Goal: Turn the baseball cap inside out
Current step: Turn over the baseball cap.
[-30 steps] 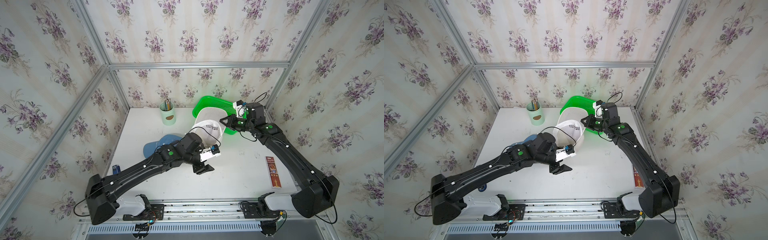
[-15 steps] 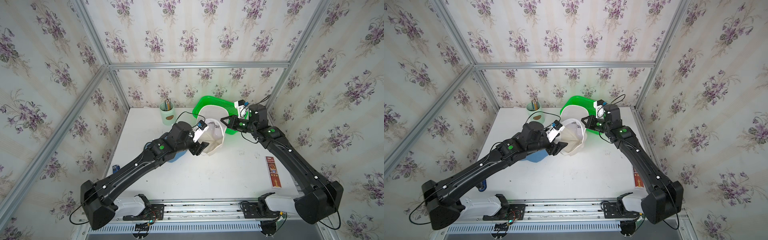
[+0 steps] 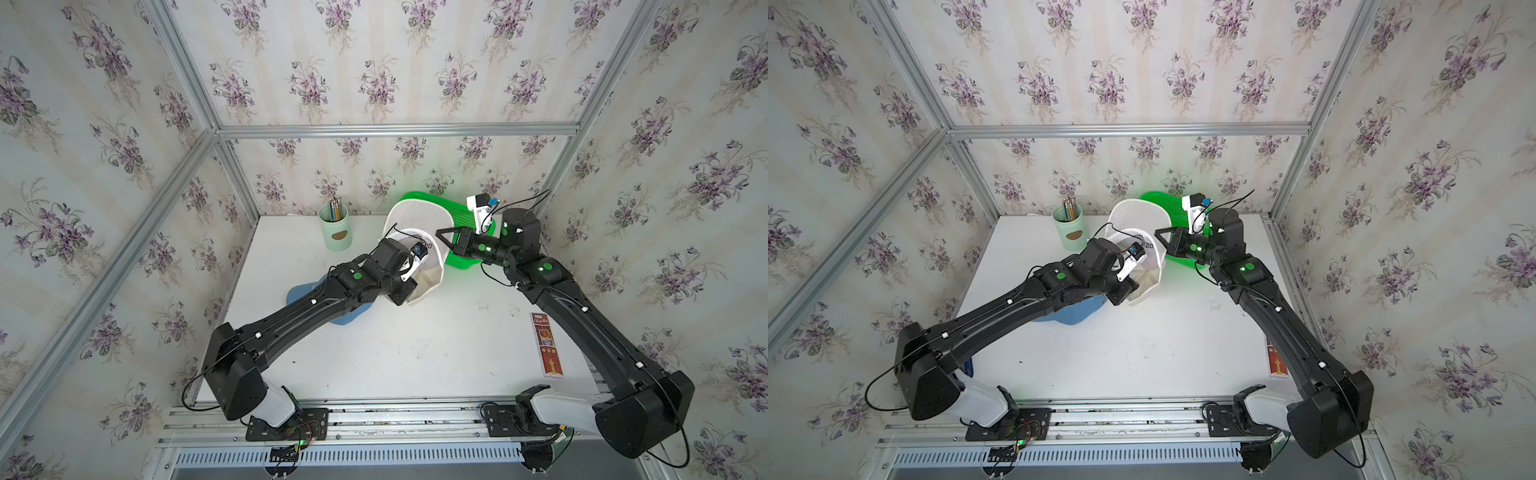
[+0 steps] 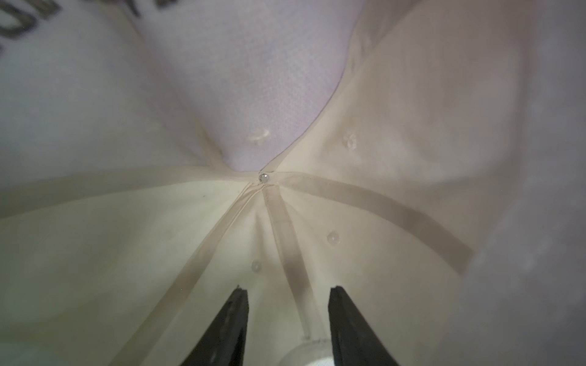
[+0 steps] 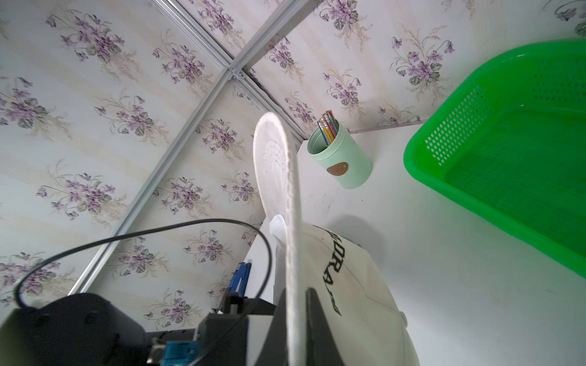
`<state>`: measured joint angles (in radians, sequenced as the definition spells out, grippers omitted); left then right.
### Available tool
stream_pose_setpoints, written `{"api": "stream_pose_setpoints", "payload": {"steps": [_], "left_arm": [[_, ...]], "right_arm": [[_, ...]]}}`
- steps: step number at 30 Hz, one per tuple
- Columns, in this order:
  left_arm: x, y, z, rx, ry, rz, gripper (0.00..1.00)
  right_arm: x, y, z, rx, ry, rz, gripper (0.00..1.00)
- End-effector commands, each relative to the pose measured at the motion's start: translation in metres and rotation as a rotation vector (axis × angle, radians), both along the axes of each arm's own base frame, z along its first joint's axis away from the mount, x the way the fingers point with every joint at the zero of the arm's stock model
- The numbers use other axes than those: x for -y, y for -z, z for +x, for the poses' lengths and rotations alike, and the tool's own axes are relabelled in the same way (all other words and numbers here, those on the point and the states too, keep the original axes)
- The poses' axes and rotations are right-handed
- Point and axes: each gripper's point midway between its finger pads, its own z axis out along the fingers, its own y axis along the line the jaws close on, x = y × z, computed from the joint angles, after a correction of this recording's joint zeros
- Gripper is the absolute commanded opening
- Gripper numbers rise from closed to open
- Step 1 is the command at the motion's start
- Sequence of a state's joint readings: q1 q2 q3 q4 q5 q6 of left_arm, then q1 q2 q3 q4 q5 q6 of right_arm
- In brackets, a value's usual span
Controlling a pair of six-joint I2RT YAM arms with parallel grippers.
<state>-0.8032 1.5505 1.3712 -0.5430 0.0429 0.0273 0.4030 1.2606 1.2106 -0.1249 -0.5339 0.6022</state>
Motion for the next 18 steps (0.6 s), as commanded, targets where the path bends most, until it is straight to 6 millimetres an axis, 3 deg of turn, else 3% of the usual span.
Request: {"api": "stream_pose_setpoints", "payload": {"steps": [1,6,10,12,14,18], "left_arm": [[-0.002,0.002,0.015,0.036,-0.063,0.021,0.42],[-0.015,0.006,0.038,0.060,-0.259,0.018,0.43],[-0.017,0.011,0.038,0.020,-0.292,0.037,0.50],[-0.014,-0.004,0.032,0.026,-0.276,-0.029,0.54],[-0.011,-0.031,0.023,0.042,-0.248,-0.119,0.63],[-0.007,-0.073,0.009,0.070,-0.190,-0.246,0.67]], "right_arm": [[-0.011,-0.029,-0.008,0.025,-0.067,0.146,0.00],[-0.009,-0.028,-0.013,-0.021,-0.054,0.210,0.00],[-0.002,-0.031,-0.011,-0.012,-0.005,0.183,0.00],[0.004,-0.029,-0.004,-0.003,0.041,0.125,0.00],[0.007,-0.023,0.002,-0.003,0.071,0.080,0.00],[0.009,-0.015,0.009,-0.005,0.094,0.060,0.00]]}}
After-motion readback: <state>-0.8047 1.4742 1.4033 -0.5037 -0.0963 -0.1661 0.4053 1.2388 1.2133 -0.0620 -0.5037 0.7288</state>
